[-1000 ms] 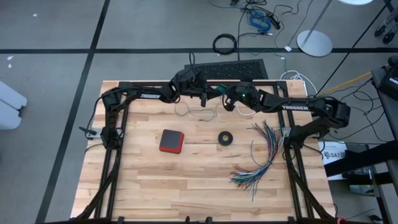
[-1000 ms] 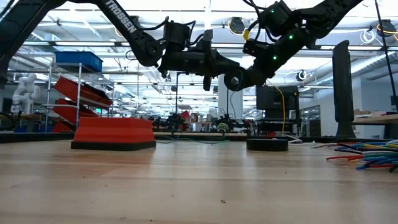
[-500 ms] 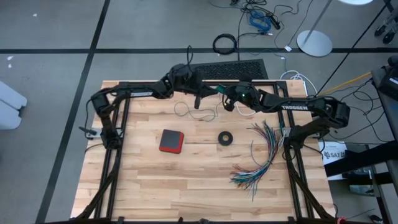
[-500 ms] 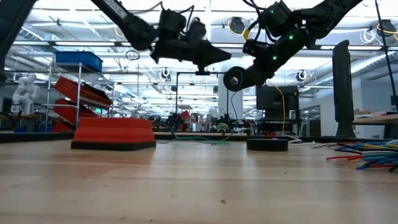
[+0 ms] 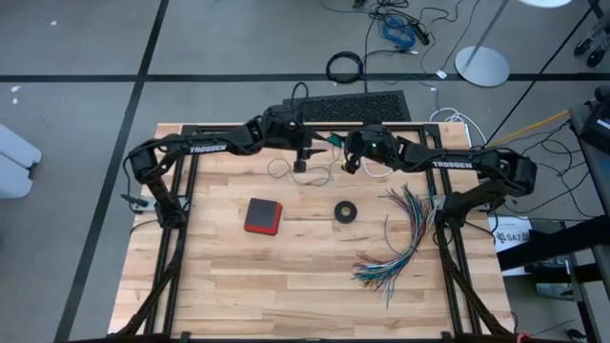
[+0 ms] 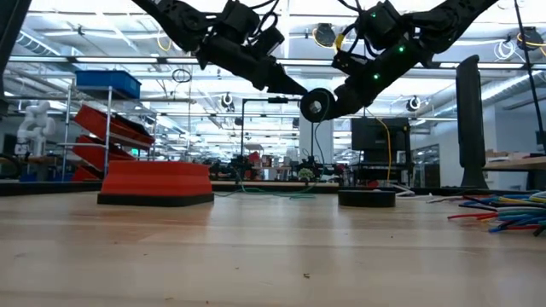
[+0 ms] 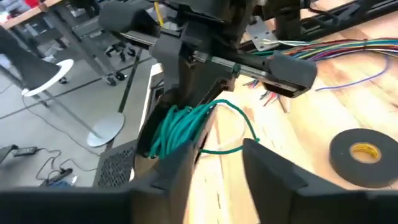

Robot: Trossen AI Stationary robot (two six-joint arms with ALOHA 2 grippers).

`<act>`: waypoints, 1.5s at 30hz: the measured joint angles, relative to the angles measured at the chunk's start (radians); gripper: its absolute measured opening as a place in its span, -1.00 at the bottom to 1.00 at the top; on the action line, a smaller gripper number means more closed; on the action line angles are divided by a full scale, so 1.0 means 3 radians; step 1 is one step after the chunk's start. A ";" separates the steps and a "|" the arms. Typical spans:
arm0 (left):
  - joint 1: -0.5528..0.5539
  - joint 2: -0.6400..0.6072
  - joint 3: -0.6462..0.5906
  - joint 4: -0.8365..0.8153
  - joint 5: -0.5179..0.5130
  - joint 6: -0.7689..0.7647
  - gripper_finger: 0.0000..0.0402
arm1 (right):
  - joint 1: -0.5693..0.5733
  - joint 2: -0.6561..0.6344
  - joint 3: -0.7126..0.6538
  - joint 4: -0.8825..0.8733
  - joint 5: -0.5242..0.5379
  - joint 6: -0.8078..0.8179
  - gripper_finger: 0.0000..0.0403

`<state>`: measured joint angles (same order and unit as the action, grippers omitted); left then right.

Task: Coiling cords
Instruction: Coil the green wire cable on the spool

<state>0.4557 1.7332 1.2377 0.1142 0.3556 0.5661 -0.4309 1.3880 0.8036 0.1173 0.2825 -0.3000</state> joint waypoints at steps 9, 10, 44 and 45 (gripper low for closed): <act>-0.0022 0.0004 0.0000 0.0009 -0.0537 -0.0029 -0.10 | 0.0058 0.0000 0.0001 0.0045 -0.0086 0.0000 -1.00; -0.0023 0.0004 0.0000 0.0009 -0.0536 -0.0027 -0.12 | 0.0068 0.0000 0.0001 0.0044 -0.0080 -0.0001 -1.00; -0.0053 -0.0101 0.0015 -0.0387 -0.0449 0.0346 -1.00 | 0.0072 -0.0014 0.0003 0.0045 -0.0088 -0.0144 -0.80; -0.0043 -0.0130 0.0014 -0.0394 -0.0431 0.0352 -1.00 | 0.0072 -0.0026 0.0003 0.0018 -0.0085 -0.0131 -0.76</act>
<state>0.4428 1.6943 1.2419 -0.0039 0.2261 0.6716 -0.4091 1.3802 0.8043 0.1226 0.2570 -0.3394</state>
